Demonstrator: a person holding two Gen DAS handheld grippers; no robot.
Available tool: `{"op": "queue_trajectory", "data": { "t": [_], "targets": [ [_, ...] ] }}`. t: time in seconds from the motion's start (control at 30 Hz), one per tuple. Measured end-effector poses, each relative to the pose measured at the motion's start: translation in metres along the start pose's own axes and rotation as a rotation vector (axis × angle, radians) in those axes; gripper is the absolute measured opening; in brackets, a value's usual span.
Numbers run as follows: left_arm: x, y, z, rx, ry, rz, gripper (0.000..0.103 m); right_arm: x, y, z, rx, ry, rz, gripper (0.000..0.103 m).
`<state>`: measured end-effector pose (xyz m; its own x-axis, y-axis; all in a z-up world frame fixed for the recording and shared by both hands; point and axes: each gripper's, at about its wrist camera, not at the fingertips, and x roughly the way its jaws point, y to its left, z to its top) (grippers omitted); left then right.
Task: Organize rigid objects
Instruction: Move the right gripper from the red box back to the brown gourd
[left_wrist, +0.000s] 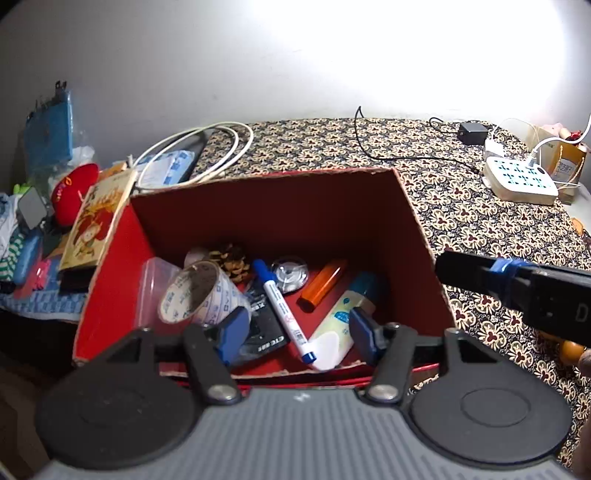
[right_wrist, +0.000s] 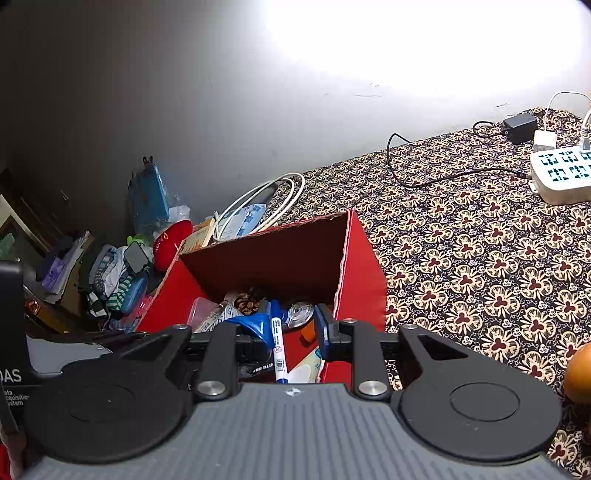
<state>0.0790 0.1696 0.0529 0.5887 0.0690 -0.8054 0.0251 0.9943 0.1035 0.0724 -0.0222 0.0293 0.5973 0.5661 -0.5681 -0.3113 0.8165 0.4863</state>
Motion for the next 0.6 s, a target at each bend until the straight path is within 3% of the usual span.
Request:
{"op": "queue_trajectory", "data": {
  "t": [0.6],
  "targets": [
    [-0.018, -0.011, -0.026, -0.010, 0.022, 0.155, 0.064, -0.017, -0.006, -0.025, -0.024, 0.012, -0.032, 0.008]
  ]
}}
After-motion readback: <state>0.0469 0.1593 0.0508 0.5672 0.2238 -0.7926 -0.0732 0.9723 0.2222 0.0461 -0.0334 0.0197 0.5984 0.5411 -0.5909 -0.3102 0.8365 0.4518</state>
